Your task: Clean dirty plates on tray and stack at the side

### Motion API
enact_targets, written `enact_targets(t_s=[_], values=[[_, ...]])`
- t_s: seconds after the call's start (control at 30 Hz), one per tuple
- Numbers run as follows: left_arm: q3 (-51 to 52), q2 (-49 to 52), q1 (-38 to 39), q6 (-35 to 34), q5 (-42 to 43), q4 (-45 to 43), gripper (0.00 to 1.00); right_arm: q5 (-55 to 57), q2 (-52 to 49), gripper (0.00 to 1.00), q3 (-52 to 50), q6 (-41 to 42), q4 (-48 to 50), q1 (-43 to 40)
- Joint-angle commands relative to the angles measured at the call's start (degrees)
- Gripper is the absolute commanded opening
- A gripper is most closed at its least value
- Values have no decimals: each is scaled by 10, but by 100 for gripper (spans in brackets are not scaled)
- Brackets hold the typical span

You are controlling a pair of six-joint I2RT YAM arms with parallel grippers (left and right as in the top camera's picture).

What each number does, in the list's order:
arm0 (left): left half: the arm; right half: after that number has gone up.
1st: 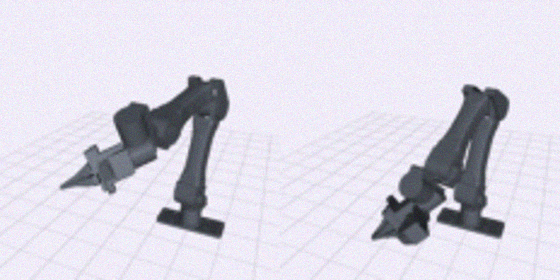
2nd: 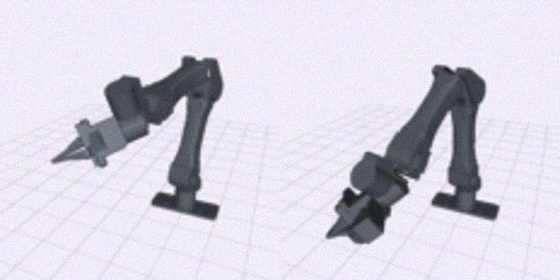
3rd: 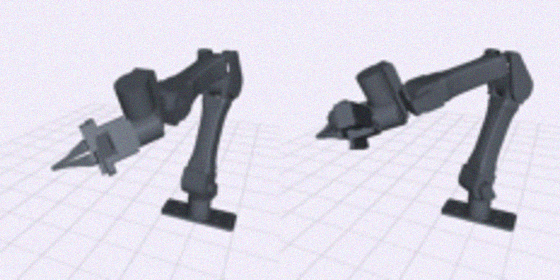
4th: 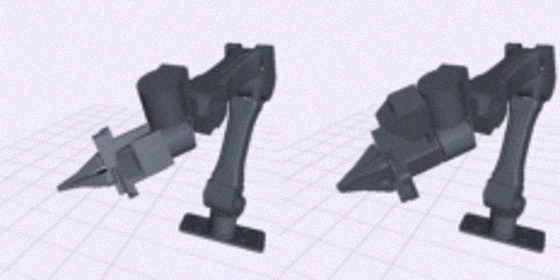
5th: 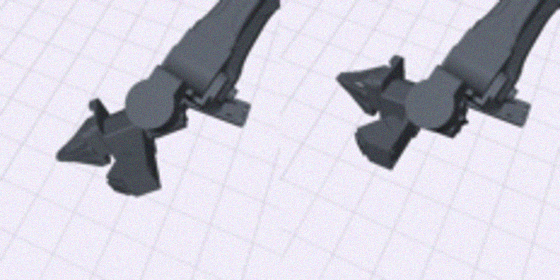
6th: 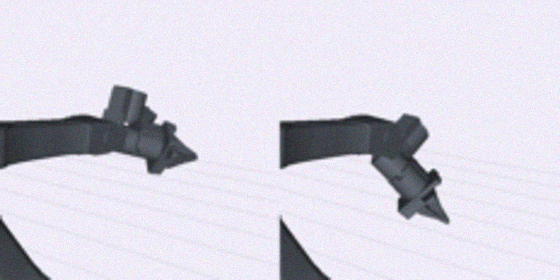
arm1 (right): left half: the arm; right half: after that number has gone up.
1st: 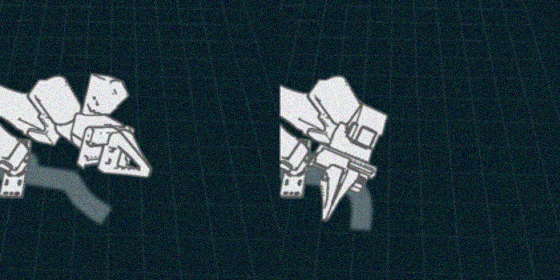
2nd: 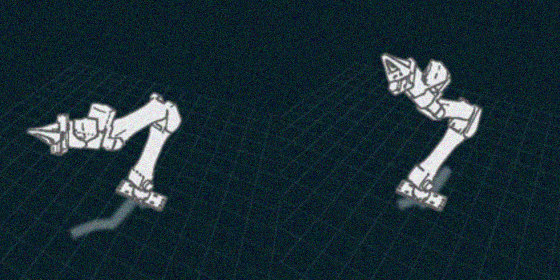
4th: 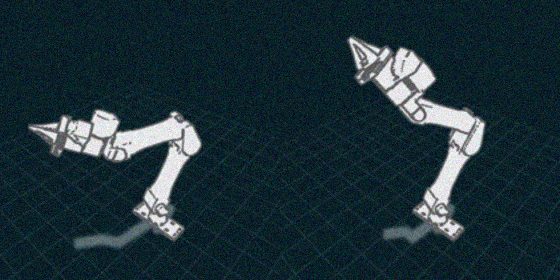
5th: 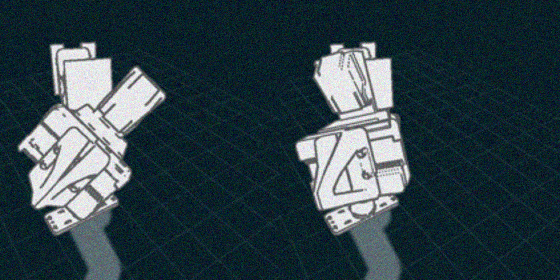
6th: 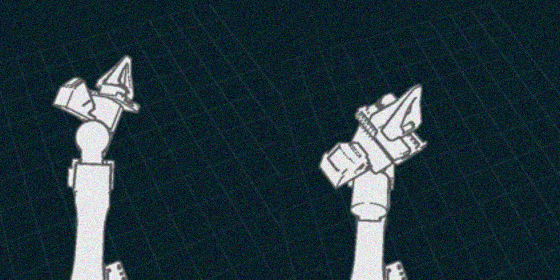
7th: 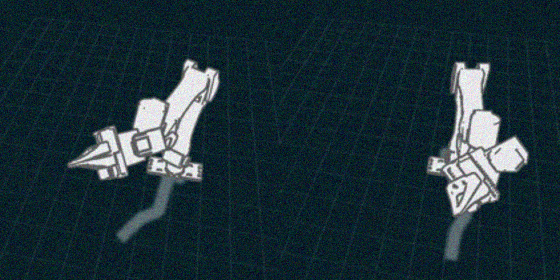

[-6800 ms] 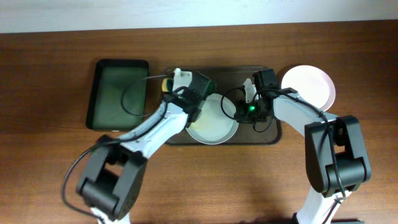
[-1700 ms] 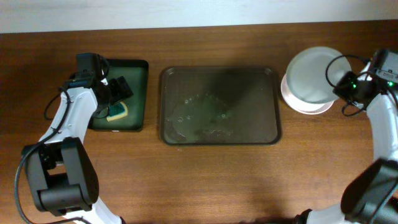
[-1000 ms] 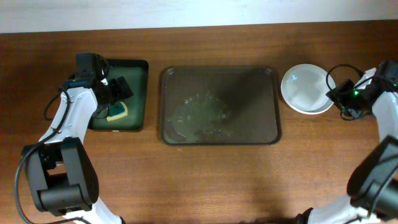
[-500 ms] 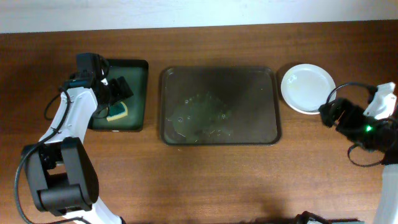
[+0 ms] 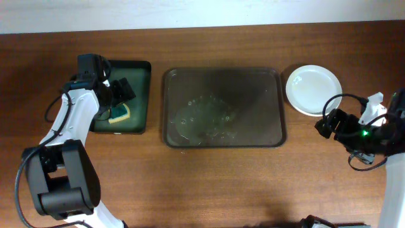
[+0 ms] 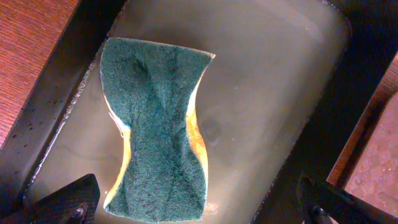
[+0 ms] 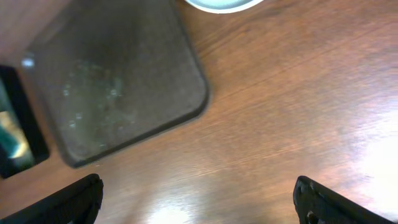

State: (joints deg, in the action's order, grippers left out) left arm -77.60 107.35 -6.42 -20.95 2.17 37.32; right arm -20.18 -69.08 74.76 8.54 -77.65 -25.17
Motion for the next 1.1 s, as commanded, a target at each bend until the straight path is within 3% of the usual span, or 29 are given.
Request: enact_targets(t_s=[0.0,0.2,0.37,0.47,0.83,1.07], values=[[-9,-11,-2,2,4,1,99,29,-7,98,-4,-6,0,4],[-9,-11,-1,2,4,1,100,29,71,98,-55,-7,115,69],[-9,-11,-1,2,4,1,99,33,226,98,-209,-53,329,225],[-9,-11,-1,2,4,1,99,44,314,98,-301,-53,413,273],[-9,-11,-1,2,4,1,100,40,575,98,-592,-51,621,278],[-9,-11,-1,2,4,1,99,44,652,98,-702,-51,761,278]])
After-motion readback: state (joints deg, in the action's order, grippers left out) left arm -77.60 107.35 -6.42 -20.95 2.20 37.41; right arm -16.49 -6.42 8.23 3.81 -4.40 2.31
